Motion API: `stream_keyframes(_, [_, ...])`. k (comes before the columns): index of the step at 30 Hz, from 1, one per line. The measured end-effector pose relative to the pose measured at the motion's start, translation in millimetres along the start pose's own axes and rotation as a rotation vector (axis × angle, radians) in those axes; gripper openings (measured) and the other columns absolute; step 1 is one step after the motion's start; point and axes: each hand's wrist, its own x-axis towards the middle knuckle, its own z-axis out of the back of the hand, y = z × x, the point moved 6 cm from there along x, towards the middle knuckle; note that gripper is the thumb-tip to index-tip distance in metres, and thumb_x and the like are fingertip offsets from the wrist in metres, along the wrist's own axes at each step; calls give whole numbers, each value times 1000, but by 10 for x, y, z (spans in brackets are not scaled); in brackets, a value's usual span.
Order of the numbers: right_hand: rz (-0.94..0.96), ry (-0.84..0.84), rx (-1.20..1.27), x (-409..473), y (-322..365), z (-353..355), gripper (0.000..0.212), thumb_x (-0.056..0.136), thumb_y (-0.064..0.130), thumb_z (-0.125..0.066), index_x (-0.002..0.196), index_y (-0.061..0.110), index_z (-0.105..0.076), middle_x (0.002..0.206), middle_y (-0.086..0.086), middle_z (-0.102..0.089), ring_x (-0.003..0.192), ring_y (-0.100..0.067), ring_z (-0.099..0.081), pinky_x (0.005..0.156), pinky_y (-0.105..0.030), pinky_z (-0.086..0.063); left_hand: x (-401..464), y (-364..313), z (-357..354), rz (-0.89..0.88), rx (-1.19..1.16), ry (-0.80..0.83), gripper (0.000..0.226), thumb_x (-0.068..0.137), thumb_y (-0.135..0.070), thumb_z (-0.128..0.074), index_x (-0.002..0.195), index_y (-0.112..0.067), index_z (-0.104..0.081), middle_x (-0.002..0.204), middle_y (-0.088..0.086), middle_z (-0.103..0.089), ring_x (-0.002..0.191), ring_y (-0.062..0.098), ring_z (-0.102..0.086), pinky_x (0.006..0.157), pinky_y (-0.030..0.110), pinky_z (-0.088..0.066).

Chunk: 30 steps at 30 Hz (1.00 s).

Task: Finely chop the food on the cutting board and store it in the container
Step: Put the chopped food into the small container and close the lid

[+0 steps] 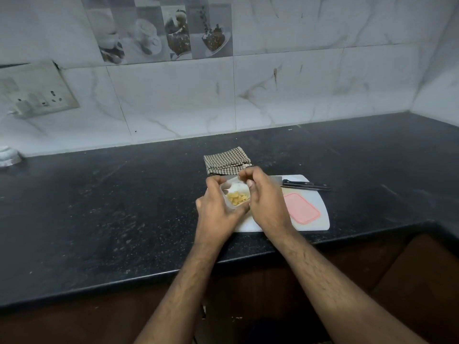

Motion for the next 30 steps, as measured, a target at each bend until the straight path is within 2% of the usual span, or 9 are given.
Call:
stream_keyframes(3, [4, -94, -96, -57, -46, 70, 21, 102, 10, -51, 114, 22, -63, 109, 17, -65, 103, -6, -54, 89, -27, -47, 8, 42, 4, 38, -12, -4, 74, 70, -60, -84, 113, -46, -26, 114, -18, -59, 109, 5, -58, 107, 51, -46])
stream_keyframes(6, [-57, -105, -67, -88, -160, 116, 14, 102, 16, -55, 111, 21, -63, 104, 13, -65, 100, -7, -58, 86, -30, -51, 35, 99, 14, 90, -53, -25, 75, 65, -66, -80, 113, -45, -26, 109, -20, -57, 108, 11, -62, 105, 54, -47])
stream_keyframes(11, [65, -145, -224, -156, -83, 174, 13, 101, 16, -52, 108, 18, -63, 102, 11, -64, 97, -12, -54, 86, -36, -47, 34, 60, 2, 60, -12, -34, 74, 71, -59, -83, 114, -42, -26, 114, -13, -60, 105, 14, -62, 106, 55, -45])
stream_keyframes(13, [55, -205, -271, -194, -88, 243, 13, 102, 17, -52, 109, 19, -63, 103, 11, -64, 97, -12, -53, 88, -36, -46, 22, 11, -17, 14, 42, -10, 73, 75, -56, -84, 117, -39, -26, 119, -11, -61, 109, 15, -62, 110, 47, -38])
stream_keyframes(17, [-25, -255, -344, -230, -174, 348, 14, 99, 18, -57, 111, 19, -63, 109, 9, -63, 103, -14, -51, 91, -38, -44, 0, -14, -44, -25, 87, 15, 74, 78, -57, -82, 124, -30, -30, 124, -9, -61, 114, 16, -61, 103, 33, -28])
stream_keyframes(20, [-73, -294, -472, -296, -250, 460, 20, 96, 19, -62, 116, 20, -63, 116, 6, -57, 110, -16, -47, 95, -38, -37, -9, -46, -47, -33, 94, 26, 75, 77, -58, -82, 124, -31, -30, 124, -10, -60, 115, 17, -59, 106, 35, -29])
stream_keyframes(24, [-138, -251, -651, -378, -384, 543, 35, 92, 31, -69, 123, 20, -59, 124, 1, -50, 117, -20, -46, 101, -44, -38, -21, -82, -72, -45, 107, 63, 77, 76, -56, -85, 124, -32, -30, 127, -12, -58, 118, 17, -50, 101, 31, -25])
stream_keyframes(27, [-218, -152, -786, -430, -483, 539, 53, 94, 51, -59, 134, 16, -52, 136, -8, -47, 126, -27, -46, 104, -49, -37, -42, -109, -100, -56, 121, 108, 77, 76, -47, -88, 126, -28, -32, 127, -12, -53, 112, 8, -35, 105, 35, -29])
stream_keyframes(30, [-293, -101, -884, -502, -519, 549, 65, 95, 62, -48, 138, 13, -48, 142, -13, -46, 127, -30, -48, 104, -48, -38, -58, -145, -100, -54, 127, 147, 78, 76, -44, -88, 128, -26, -32, 129, -11, -51, 110, 7, -31, 108, 40, -34])
